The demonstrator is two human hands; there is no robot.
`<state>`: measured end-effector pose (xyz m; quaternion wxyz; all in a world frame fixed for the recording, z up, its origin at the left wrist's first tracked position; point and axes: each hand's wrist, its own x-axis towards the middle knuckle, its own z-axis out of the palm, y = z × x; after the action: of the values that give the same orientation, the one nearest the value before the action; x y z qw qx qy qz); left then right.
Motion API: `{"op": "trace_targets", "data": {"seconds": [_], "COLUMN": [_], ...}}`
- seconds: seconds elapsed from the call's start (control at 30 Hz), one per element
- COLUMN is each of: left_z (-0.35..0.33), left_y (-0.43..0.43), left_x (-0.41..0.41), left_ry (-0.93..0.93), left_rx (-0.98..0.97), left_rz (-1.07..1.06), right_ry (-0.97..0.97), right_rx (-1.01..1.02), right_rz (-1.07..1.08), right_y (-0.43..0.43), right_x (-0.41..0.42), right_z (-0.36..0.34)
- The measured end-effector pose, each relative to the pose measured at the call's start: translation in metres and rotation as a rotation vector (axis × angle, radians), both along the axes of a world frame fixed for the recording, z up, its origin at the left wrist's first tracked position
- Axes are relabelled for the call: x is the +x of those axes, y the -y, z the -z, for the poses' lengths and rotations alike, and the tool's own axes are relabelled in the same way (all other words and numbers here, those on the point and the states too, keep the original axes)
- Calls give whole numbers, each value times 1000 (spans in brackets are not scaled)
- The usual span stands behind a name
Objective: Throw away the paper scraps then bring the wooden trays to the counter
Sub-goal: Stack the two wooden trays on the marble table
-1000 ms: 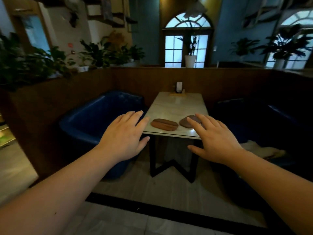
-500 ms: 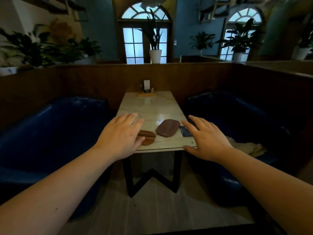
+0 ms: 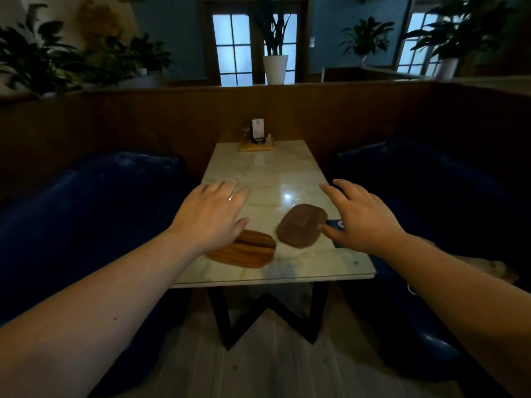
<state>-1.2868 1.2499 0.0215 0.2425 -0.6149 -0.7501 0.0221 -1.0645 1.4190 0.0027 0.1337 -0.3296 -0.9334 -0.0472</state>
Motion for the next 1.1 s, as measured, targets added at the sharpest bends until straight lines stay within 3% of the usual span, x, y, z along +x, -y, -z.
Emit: {"op": "trace_targets", "data": {"seconds": [0.3, 0.47, 0.6, 0.8, 1.1], "left_z": [57, 105, 144, 195, 265], "left_y": [-94, -119, -130, -152, -179], "left_x": [-87, -130, -171, -230, -318], "left_ry": [150, 297, 457, 635, 865], "left_rx": [-90, -158, -211, -316, -418], "left_rz": [-150, -237, -310, -386, -458], "right_ry": [-33, -30, -46, 17, -84], "right_rx": [-242, -528, -768, -950, -1282], "right_rz": [-91, -77, 24, 194, 621], "right_y": [-119, -147, -158, -169, -172], "right_x": [-94, -132, -161, -197, -261], "right_z": [65, 118, 162, 213, 281]}}
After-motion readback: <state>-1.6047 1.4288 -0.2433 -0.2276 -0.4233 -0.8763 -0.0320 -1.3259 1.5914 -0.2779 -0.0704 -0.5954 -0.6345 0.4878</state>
